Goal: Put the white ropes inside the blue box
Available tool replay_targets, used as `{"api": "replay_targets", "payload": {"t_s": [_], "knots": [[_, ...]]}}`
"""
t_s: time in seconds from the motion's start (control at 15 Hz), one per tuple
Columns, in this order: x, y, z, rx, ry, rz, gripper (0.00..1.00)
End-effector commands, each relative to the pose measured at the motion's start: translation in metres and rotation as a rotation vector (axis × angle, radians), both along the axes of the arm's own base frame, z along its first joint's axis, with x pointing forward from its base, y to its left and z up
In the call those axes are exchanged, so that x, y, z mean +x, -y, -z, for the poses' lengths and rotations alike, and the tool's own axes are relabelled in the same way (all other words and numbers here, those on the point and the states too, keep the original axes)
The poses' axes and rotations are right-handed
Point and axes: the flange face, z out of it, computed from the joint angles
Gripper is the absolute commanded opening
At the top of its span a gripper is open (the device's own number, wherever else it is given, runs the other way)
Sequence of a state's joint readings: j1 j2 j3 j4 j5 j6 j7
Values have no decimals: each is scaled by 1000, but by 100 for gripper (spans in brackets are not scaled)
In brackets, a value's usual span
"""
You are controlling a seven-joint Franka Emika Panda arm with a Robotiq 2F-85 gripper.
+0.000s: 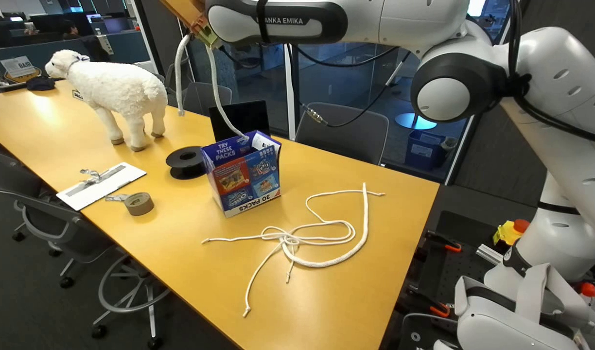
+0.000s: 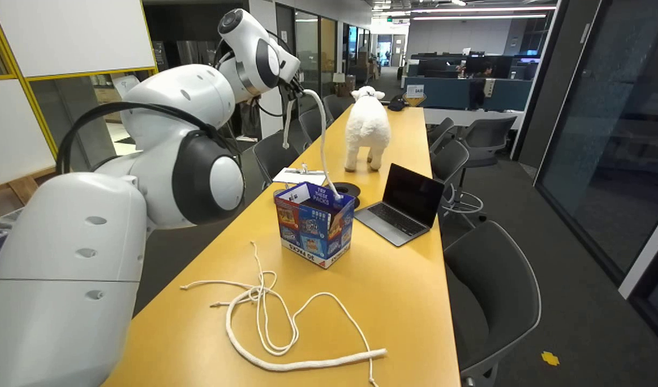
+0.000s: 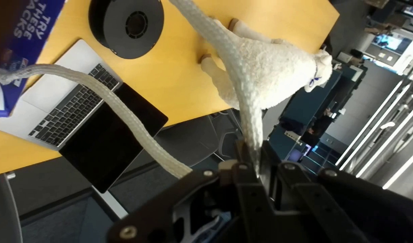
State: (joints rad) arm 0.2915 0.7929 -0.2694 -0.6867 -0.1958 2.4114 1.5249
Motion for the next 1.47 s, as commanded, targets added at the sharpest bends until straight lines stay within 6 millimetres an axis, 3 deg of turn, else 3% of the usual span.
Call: {"api": "replay_targets", "payload": {"t_s": [0.0,0.47,1.07,1.13,1.27,1.4], "knots": [[1,-4,13,-50,-87,-24,13],[18,15,98,-154,-325,-46,12],[35,39,207,-226,-503,-66,15],[35,42,217,-232,-532,-86,40],[33,44,234,-245,-592,-176,43],[28,45,252,-253,-637,-291,58]]}}
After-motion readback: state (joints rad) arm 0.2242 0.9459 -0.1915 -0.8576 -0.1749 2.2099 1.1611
